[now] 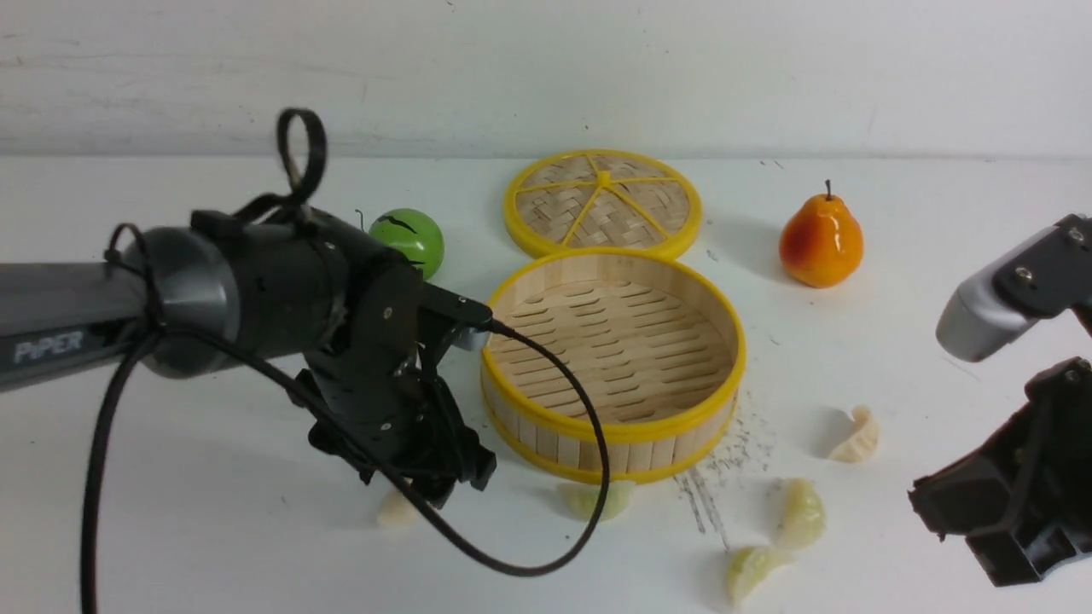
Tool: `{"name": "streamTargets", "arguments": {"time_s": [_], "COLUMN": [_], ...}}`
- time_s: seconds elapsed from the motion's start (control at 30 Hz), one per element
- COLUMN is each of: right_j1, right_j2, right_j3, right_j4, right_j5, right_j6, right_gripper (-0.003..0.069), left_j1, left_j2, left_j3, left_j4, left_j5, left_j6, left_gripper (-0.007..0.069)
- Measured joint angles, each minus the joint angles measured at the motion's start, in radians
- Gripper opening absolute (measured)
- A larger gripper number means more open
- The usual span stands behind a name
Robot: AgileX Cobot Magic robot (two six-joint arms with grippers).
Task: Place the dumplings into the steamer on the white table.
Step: 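Reach for and grasp a dumpling on the table with the left gripper, then place the dumpling into the bamboo steamer basket with the left gripper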
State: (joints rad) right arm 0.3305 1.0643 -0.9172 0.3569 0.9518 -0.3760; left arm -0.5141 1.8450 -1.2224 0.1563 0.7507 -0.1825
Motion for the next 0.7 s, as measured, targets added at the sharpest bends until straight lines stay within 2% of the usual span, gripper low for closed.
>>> {"name": "streamTargets", "arguments": {"time_s": [0.17, 0.27, 0.3, 0.4, 0.57, 0.7], "right_j1": [0.0, 0.0, 0.0, 0.0, 0.0, 0.0], "right_j2": [0.002, 0.003, 0.003, 0.003, 0.003, 0.003], "right_j3": [0.0, 0.0, 0.0, 0.0, 0.0, 0.0], "right_j4": [0.0, 0.0, 0.0, 0.0, 0.0, 0.001], "right_j5": [-0.028, -0.035, -0.04, -0.047, -0.05, -0.053], "right_j6": [0.0, 0.0, 0.0, 0.0, 0.0, 0.0], "right_gripper": [0.001, 0.001, 0.001, 0.0013, 0.002, 0.0022], "left_j1": [0.0, 0.0, 0.0, 0.0, 0.0, 0.0], "left_j2": [0.074, 0.082, 0.083, 0.095, 0.098, 0.081], "left_j3": [-0.007, -0.014, -0.017, -0.052, -0.213, -0.457], "left_j4": [0.052, 0.046, 0.038, 0.034, 0.017, -0.076], "left_j5": [-0.034, -0.038, -0.039, 0.013, 0.188, 0.267], "left_j6": [-0.07, -0.071, -0.071, -0.071, -0.071, -0.071], "left_gripper": [0.051, 0.0468, 0.0401, 0.0269, 0.0279, 0.0279]}}
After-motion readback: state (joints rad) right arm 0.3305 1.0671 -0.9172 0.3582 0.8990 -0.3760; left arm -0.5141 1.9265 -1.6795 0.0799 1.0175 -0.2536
